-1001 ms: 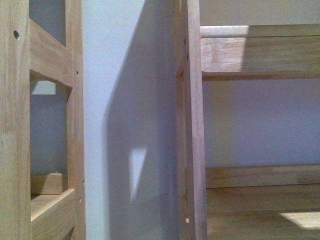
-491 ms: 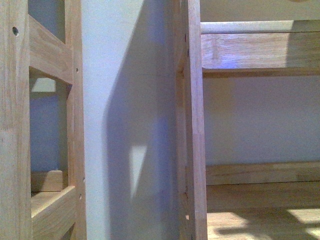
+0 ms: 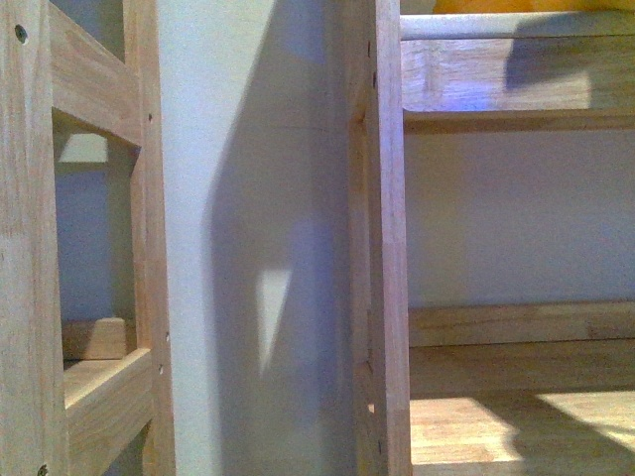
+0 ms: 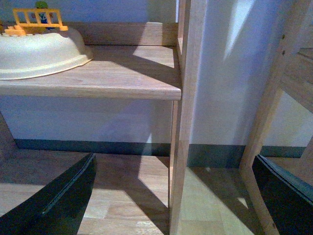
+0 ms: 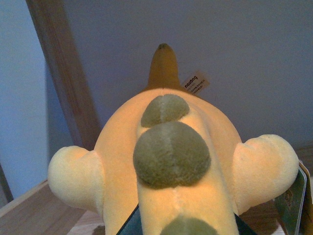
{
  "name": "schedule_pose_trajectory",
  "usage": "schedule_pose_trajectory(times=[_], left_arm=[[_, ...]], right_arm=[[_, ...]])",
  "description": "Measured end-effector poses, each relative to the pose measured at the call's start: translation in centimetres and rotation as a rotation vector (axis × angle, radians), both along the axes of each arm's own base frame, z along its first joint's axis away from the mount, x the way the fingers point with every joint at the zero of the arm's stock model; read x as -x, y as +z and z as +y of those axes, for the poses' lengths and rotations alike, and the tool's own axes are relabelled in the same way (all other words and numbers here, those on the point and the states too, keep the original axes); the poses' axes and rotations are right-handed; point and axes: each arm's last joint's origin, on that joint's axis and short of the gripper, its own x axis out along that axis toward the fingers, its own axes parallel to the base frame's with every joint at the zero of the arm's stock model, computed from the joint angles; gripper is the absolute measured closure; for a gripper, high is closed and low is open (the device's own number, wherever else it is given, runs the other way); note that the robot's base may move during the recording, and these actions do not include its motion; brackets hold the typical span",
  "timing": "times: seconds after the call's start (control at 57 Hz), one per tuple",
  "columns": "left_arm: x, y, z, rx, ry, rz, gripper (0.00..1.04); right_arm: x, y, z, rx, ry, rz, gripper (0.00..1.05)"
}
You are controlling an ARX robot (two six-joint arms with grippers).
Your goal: Put away toys
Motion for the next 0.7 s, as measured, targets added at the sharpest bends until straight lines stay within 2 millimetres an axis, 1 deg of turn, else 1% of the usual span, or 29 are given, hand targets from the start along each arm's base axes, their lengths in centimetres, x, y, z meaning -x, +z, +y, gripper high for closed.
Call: schedule_pose_trajectory(times=[0.123,0.386,0.702], left_arm=[[0.0,0.0,0.0,0.0,0.0,0.0,0.06],[0.0,0.0,0.0,0.0,0.0,0.0,0.06],[0.0,0.0,0.0,0.0,0.0,0.0,0.06]], right_arm=[[-0.4,0.0,0.3,-0.024,0.007,0.0,0.98],[-2.2,0.1,1.4,-0.056,0.044,0.015,0.98],[-3.8,0.5,2.6,-0.089,0.08,0.045,0.98]])
